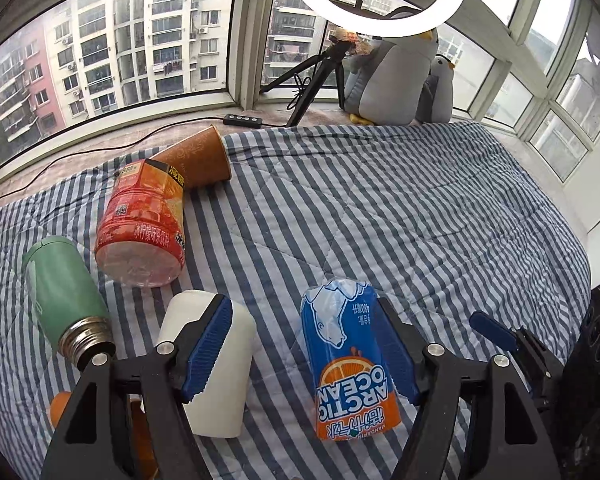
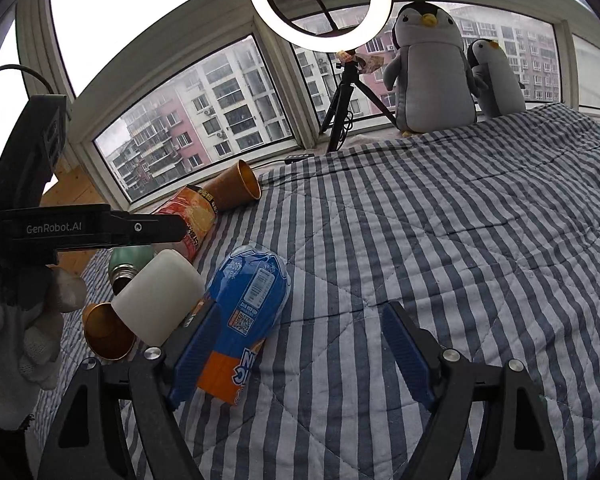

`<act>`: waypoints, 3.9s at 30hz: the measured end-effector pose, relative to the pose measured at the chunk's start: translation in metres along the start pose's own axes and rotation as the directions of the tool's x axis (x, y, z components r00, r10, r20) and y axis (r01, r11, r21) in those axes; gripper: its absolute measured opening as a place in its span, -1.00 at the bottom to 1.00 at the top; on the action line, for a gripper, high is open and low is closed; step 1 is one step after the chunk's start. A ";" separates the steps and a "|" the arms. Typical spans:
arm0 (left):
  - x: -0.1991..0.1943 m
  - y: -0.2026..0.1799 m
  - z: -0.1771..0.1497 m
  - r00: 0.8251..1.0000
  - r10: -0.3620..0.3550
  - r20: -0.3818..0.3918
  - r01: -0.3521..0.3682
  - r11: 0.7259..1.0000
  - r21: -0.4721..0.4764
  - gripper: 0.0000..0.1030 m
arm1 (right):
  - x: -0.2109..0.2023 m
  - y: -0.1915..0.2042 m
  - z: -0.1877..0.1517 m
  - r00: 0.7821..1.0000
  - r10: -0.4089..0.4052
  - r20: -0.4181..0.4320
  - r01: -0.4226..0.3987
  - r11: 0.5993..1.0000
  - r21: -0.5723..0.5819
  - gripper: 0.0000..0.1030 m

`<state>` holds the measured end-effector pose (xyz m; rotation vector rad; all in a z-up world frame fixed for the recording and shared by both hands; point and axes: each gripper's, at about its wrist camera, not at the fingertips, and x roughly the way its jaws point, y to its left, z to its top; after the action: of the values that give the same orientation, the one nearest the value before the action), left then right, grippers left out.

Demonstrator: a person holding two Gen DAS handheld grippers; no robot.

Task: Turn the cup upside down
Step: 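Grasp the blue bottle with the right tool while the left tool withdraws, then lift and rotate the blue bottle cap-up with the right tool, then lower the bottle upright onto the bed and open the right tool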

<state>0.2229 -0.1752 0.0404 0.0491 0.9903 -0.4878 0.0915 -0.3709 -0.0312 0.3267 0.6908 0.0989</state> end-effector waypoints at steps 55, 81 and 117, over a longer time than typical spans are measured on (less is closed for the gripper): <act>-0.114 0.134 -0.189 0.996 -0.038 0.083 0.053 0.981 -0.187 0.69 | 0.017 0.106 -0.041 0.990 -0.037 0.139 0.085 0.932 -0.352 0.31; -0.112 0.080 -0.212 0.986 -0.109 0.129 0.125 0.985 -0.122 0.69 | -0.032 0.125 -0.097 0.972 -0.028 0.232 0.133 0.883 -0.451 0.51; -0.121 0.047 -0.216 0.918 0.116 0.379 -0.113 0.993 -0.031 0.71 | -0.001 0.115 -0.056 0.963 -0.041 0.268 0.141 0.919 -0.367 0.23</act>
<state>0.0175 -0.0322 0.0099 0.0037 0.6031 -0.3668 0.0569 -0.2481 -0.0328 -0.0717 0.4153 0.0982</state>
